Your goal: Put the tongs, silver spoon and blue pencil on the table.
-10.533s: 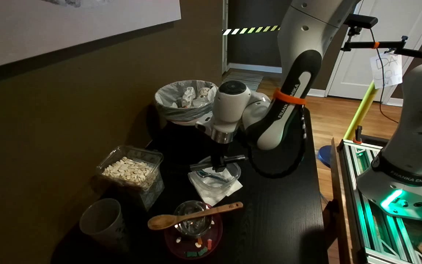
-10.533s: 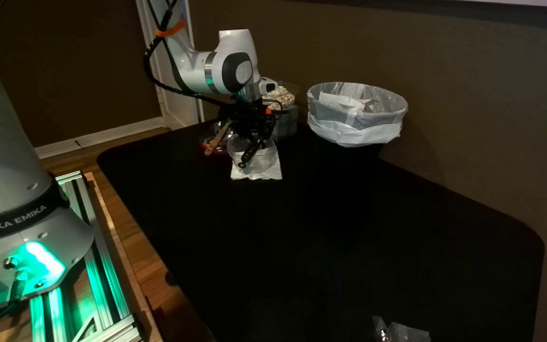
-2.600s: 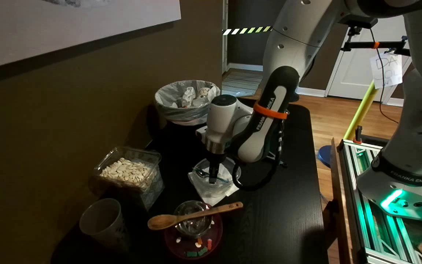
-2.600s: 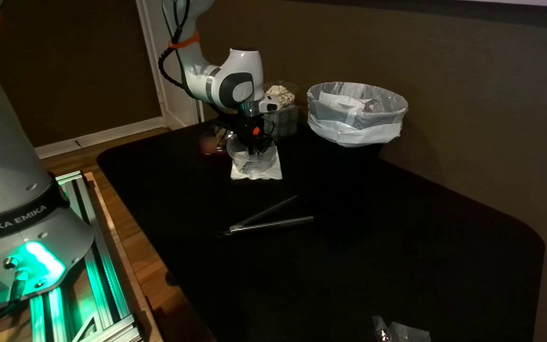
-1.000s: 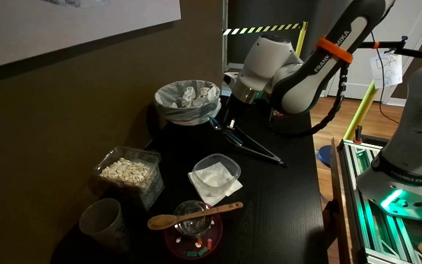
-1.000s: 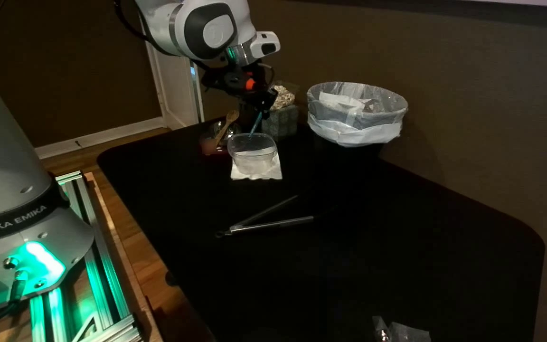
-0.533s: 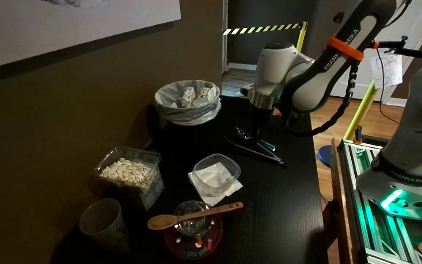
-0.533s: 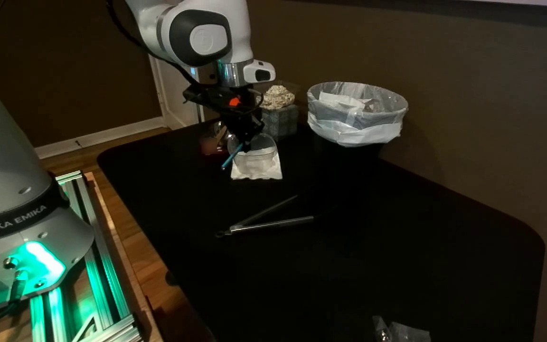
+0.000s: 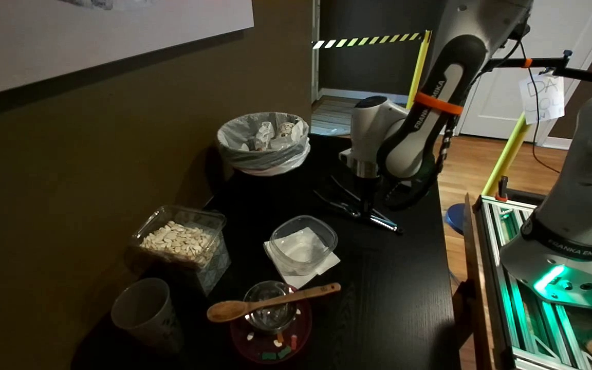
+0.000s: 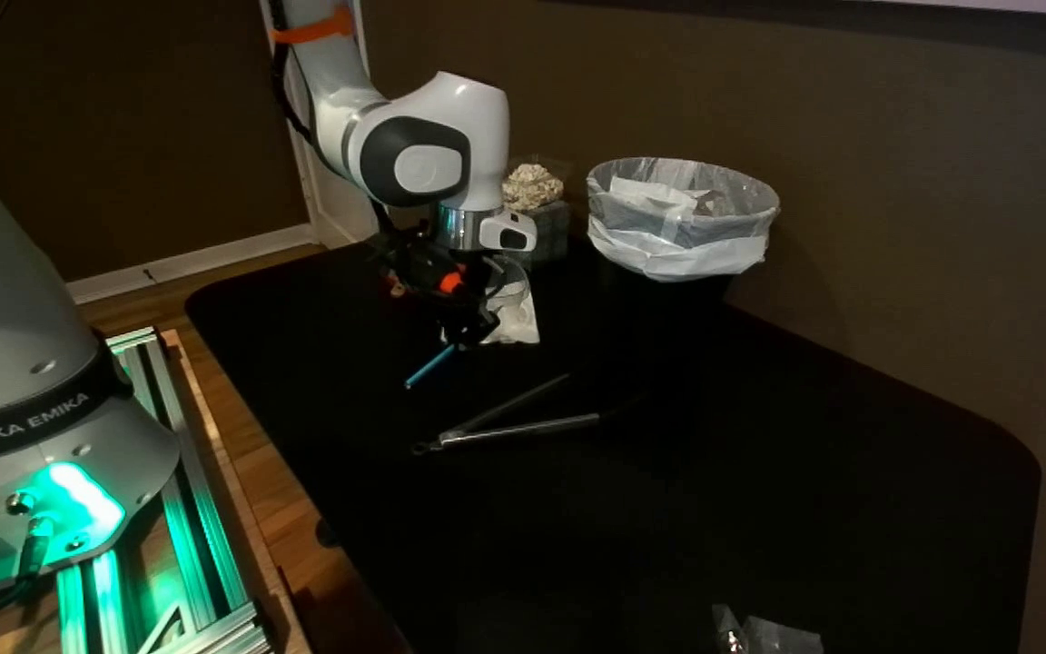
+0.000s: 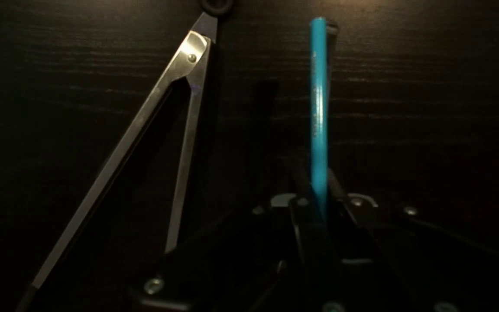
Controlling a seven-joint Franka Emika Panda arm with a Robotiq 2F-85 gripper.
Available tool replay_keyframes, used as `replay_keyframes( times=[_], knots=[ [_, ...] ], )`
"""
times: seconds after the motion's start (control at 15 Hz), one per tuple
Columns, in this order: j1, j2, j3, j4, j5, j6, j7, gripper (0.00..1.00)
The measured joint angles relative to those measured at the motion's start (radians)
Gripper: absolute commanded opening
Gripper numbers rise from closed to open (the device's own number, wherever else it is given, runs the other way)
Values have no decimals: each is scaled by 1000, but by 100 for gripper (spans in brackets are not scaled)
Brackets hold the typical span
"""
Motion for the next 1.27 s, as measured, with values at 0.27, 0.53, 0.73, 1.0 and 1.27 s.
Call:
replay_keyframes(
  times=[0.27, 0.53, 0.73, 1.0, 1.27],
  knots=[
    [-34, 141, 18, 76, 17, 7, -8, 2],
    [-47, 236, 29, 141, 17, 7, -8, 36],
    [-54, 246, 36, 163, 17, -16, -8, 56],
    [-47, 211, 35, 168, 11, -22, 5, 87],
    [-11, 59, 33, 112, -18, -13, 4, 92]
  ],
)
